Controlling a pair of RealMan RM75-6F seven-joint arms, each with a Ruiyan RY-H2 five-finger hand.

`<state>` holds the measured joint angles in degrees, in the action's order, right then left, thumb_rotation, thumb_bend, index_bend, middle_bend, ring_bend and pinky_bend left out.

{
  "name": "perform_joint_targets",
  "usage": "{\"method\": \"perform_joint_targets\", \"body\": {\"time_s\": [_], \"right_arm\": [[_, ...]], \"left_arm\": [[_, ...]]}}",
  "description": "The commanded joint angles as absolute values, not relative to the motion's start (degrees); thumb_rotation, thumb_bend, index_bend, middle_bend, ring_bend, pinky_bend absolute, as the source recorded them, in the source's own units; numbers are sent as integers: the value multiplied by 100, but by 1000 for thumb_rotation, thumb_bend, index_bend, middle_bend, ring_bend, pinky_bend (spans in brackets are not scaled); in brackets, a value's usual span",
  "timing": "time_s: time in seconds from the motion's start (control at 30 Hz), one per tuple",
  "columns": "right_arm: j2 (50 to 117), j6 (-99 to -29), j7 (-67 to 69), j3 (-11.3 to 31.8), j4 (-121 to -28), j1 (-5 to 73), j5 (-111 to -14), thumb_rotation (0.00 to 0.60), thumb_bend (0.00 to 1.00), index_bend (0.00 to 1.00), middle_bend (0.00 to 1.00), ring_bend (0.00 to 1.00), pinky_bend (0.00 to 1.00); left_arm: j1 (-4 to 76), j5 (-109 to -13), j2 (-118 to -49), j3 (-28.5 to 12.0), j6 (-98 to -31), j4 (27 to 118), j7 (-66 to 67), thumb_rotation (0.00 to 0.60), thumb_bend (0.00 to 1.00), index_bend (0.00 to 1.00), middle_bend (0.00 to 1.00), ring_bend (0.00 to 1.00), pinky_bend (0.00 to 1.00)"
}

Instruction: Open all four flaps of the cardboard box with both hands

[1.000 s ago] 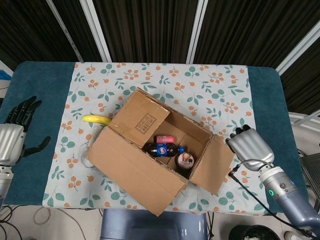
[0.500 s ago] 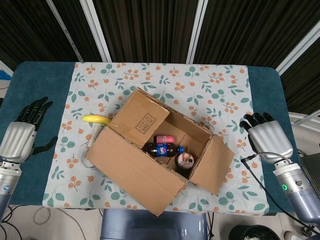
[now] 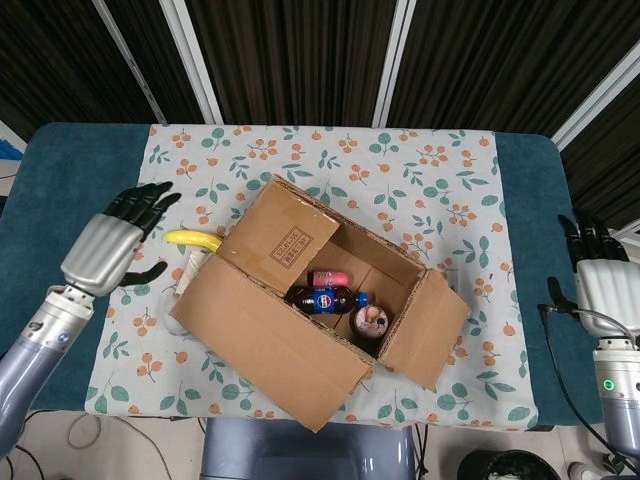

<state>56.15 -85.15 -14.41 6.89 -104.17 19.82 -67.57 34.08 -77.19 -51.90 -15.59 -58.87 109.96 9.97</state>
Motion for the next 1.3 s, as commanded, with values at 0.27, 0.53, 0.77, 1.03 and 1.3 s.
{"method": "perform_joint_targets", "body": {"time_s": [0.27,0.53,0.77,1.03,1.3], "right_arm": [[6122,-8541,-830,832,-9771,1695,-6836,600,417,0,0,39,225],[6260,-8431,-510,947,-9456,1614,-6868,600,419,0,0,39,226],[6258,-8331,-328,1049,-9408,1542,-6862,600,421,0,0,39,225],[6268,-8226,-242,1128,-9371,1495,-6846,600,423,0,0,39,226],[6272,-8157,-195,1189,-9352,1458,-6850,600,440,0,0,39,225]], "left_arm": [[5416,-7821,-4995,-1964,-3456,10398,1147,600,451,16,14,0,129],[6623,-8360,-5692,-1904,-2520,9677,1344,600,785,83,98,55,191],[7313,-8593,-6313,-1658,-2053,9267,1472,600,846,116,129,80,213],[7721,-8854,-6853,-1393,-1978,8890,1583,600,875,149,164,106,237],[7952,-8954,-7153,-1204,-1992,8667,1536,600,921,242,271,198,305]]}}
